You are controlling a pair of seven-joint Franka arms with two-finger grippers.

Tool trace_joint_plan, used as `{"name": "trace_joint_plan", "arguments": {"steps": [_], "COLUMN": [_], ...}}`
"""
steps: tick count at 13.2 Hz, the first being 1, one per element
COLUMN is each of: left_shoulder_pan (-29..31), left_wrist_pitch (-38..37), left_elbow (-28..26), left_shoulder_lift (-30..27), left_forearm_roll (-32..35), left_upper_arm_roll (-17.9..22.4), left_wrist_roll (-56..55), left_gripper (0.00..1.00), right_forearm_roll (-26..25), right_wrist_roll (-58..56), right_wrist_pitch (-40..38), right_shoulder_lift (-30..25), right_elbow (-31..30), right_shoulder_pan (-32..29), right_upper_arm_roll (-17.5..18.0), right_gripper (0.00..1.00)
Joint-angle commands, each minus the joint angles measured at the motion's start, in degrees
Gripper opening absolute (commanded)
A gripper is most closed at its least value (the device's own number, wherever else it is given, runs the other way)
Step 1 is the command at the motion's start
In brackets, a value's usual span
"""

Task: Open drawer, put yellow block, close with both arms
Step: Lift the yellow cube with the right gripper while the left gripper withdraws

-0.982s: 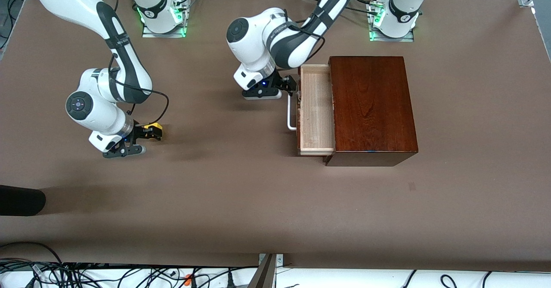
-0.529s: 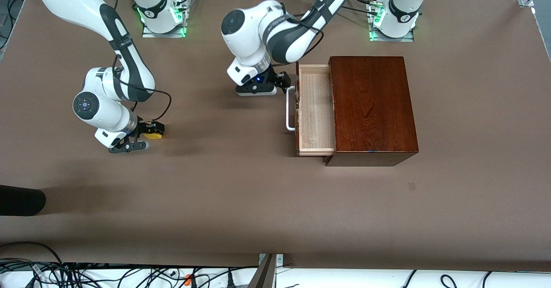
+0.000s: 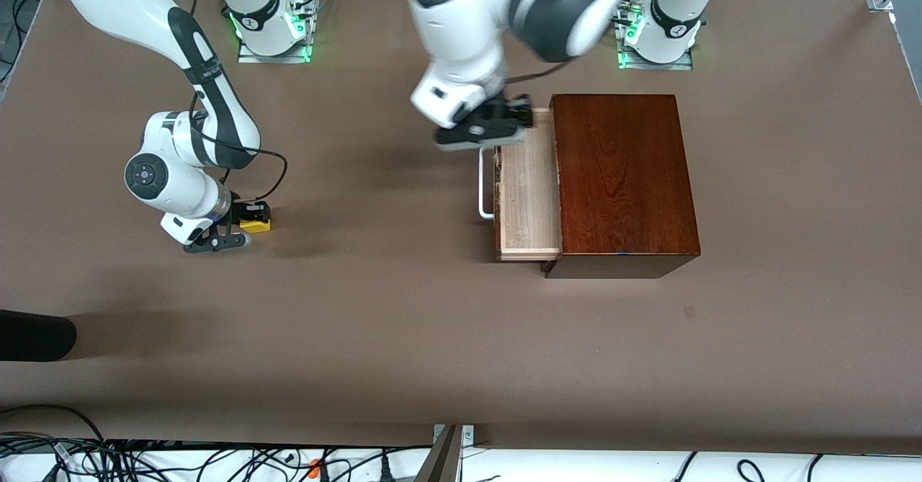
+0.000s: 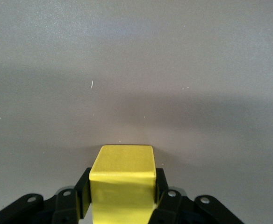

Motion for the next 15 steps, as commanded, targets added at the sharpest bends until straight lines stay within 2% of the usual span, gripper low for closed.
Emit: {"name": "trace_joint_plan", "arguments": {"steps": [1,3,5,7,9,10,11,13,15], "left_shoulder_pan": [7.54,12.91,17.83,23.02,28.47,29.97,30.68,33.66,36.12], "left_wrist_pitch": [-4.24,-5.04,-6.35,-8.55,-9.43,-9.35,-9.0,-4.9,2.13], "left_elbow": [-0.77,-0.77,-0.77,-0.68,-0.68,-1.47,-2.43,-7.5,-16.99], "left_shoulder_lift": [-3.51,-5.27,-6.15,-7.55,-8.52,-10.18,-11.94,-16.06,-23.17], "left_forearm_roll": [-1.64,-1.73,-2.6,-7.07,-9.63,-9.73,-9.64,-9.03,-9.03], "left_upper_arm_roll": [-0.55,-0.64,-0.9,-0.56,-0.56,-0.29,-0.12,-0.03,-0.03], "left_wrist_roll": [8.31,15.42,22.37,30.27,37.05,38.91,39.36,39.37,39.19], "left_gripper": [1.0,1.0,1.0,1.0,1.0,1.0,1.0,1.0,1.0], "right_forearm_roll": [1.09,0.91,0.12,-0.5,-0.58,-1.02,-3.55,-8.04,-8.5], "right_wrist_roll": [-0.82,-1.44,-1.18,-1.35,-0.92,-0.91,-0.91,-0.82,-0.83], "right_wrist_pitch": [0.38,-1.8,-7.86,-14.09,-21.39,-22.64,-22.83,-23.79,-26.16], "right_shoulder_lift": [-1.11,-2.86,-5.93,-6.56,-6.48,-6.56,-6.56,-6.04,-4.55], "right_elbow": [-0.64,0.59,3.31,8.3,14.54,16.05,17.72,22.46,27.03], "right_shoulder_pan": [-0.16,0.01,0.1,0.19,0.36,1.67,4.29,10.79,15.63], "right_upper_arm_roll": [0.13,1.26,5.91,9.6,15.13,16.73,17.09,17.09,17.09], "right_gripper": [0.07,0.07,0.07,0.07,0.07,0.07,0.07,0.07,0.07]}}
